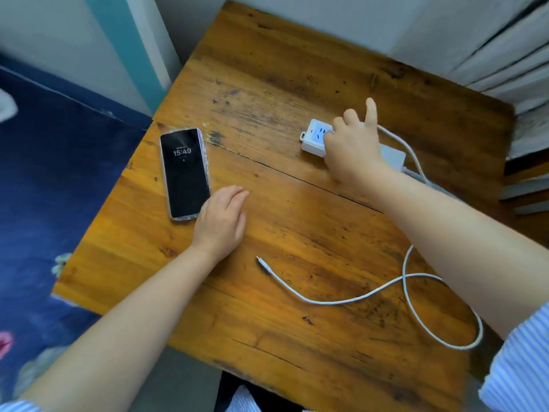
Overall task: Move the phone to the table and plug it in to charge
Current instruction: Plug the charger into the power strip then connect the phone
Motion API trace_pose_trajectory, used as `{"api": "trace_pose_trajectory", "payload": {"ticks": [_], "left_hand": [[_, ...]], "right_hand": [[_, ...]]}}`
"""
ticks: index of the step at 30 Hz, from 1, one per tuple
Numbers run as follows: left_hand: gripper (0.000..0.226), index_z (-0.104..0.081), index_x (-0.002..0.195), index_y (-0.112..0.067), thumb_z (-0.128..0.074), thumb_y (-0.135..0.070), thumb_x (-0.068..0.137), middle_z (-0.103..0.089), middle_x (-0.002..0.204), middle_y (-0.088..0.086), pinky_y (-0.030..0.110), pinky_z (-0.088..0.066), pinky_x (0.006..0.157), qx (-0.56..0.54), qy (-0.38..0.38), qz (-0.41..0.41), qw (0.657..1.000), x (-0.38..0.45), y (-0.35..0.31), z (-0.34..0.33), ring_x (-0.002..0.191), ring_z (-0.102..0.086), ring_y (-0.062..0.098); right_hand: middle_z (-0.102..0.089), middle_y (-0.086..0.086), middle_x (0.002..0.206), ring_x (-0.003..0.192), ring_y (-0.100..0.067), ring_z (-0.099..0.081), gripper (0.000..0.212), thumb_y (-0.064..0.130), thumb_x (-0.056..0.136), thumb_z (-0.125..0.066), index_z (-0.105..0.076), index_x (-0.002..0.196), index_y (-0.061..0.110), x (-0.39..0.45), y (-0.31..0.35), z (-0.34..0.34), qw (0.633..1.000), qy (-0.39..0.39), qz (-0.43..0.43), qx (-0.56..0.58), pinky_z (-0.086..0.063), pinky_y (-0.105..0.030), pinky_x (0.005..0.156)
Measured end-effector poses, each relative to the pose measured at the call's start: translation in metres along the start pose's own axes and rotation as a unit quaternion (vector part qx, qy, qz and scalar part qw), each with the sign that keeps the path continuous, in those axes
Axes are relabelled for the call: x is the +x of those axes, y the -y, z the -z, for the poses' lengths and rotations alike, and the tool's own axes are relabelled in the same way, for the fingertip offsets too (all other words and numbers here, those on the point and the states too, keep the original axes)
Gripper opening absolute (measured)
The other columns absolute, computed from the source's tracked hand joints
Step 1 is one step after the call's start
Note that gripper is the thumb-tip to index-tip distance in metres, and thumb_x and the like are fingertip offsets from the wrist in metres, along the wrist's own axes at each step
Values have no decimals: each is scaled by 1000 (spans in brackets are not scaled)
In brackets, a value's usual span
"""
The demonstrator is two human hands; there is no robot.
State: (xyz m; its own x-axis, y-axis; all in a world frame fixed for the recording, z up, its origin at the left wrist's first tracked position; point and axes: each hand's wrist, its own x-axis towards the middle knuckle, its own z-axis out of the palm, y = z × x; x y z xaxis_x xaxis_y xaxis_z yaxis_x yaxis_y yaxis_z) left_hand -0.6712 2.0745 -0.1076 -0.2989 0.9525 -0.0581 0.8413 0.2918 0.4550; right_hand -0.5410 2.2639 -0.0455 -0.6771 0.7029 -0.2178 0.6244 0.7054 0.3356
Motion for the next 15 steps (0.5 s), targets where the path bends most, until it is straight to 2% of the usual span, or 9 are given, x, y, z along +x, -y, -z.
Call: {"api": "trace_pose_trajectory", "payload": {"ticks": [2,4,8,11,13,15], "left_hand": [[39,-55,118,4,-63,-4,80,-59,117,27,50,-46,92,17,-40,60,997,-12,9,6,111,-53,41],[48,-48,125,0,-63,-15,82,-53,121,24,45,-45,92,22,-61,146,987,-18,19,10,113,-47,38],[76,-26,138,-7,-64,-38,80,-34,138,21,45,-36,102,15,-61,294,954,-13,33,13,125,-31,36],[94,-14,142,-9,-67,-47,74,-27,144,22,47,-31,106,-20,-44,355,934,0,38,14,130,-26,37],[102,-9,143,-8,-67,-52,72,-28,144,23,47,-31,106,-27,-26,384,922,7,40,13,130,-27,38],[107,-7,143,-5,-66,-56,70,-28,144,23,47,-32,105,-16,-15,400,916,13,41,12,130,-26,38]], "right_hand": [[-64,-19,102,107,-36,-48,18,10,84,-50,-64,93,1,-21,22,-2,994,-30,41,94,-14,-59,111],[-67,-19,93,99,-34,-53,20,13,85,-50,-65,87,0,-48,44,-7,979,-35,79,187,-25,-52,106],[-67,-18,79,83,-34,-59,24,22,84,-57,-66,79,0,-97,79,-25,952,-6,113,286,-42,-40,82],[-65,-17,74,77,-31,-58,29,30,81,-62,-65,77,1,-121,96,-40,939,13,135,316,-42,-37,70],[-63,-14,84,83,-29,-54,34,37,83,-59,-64,88,4,-132,103,-50,935,42,144,321,-37,-34,70],[-61,-13,91,88,-28,-52,31,33,85,-56,-62,97,5,-141,108,-56,933,56,141,325,-35,-34,71]]}}
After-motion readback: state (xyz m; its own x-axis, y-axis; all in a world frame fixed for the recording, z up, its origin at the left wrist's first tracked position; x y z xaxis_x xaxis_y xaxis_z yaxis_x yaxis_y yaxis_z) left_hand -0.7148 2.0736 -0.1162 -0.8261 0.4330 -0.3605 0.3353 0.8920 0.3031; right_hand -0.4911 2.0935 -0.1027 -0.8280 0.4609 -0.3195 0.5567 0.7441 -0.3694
